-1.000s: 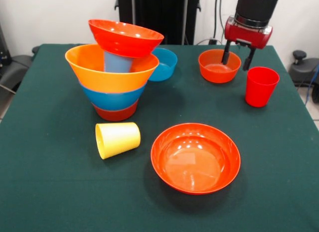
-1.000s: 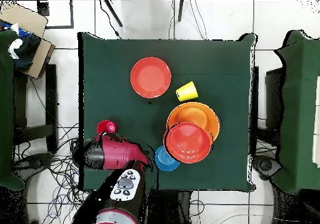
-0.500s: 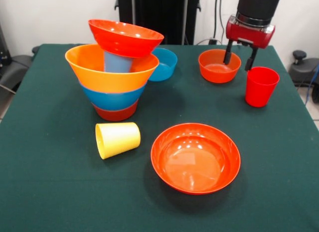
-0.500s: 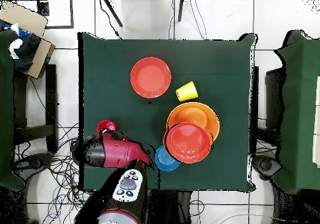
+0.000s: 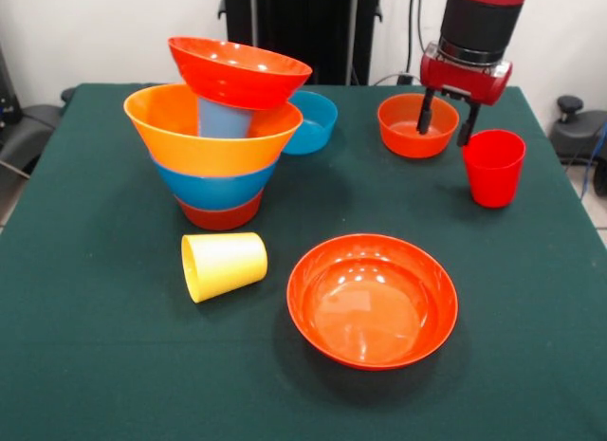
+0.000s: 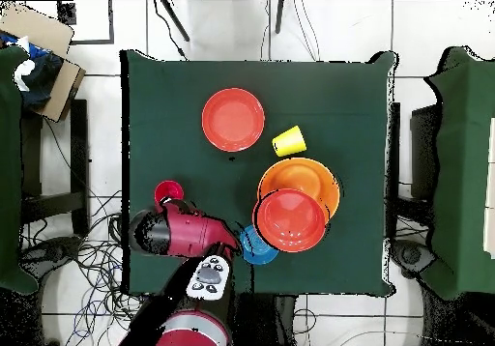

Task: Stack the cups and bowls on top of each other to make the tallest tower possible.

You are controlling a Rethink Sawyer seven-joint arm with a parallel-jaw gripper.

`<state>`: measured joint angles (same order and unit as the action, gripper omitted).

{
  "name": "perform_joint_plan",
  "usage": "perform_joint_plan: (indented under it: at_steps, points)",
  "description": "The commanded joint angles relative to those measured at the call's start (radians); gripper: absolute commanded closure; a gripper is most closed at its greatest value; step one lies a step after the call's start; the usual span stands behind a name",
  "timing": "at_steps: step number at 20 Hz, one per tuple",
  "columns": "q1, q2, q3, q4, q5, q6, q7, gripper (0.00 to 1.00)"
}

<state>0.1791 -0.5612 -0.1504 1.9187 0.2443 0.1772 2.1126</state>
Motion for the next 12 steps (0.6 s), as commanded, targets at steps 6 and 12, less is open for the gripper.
perform_joint_plan:
  at_steps: [6, 12]
  points:
    - [0.041, -0.009, 0.105, 0.073, 0.076, 0.067, 0.215, 0.0]
    - [0.06, -0.058, 0.104, 0.109, 0.101, 0.113, 0.218, 0.0]
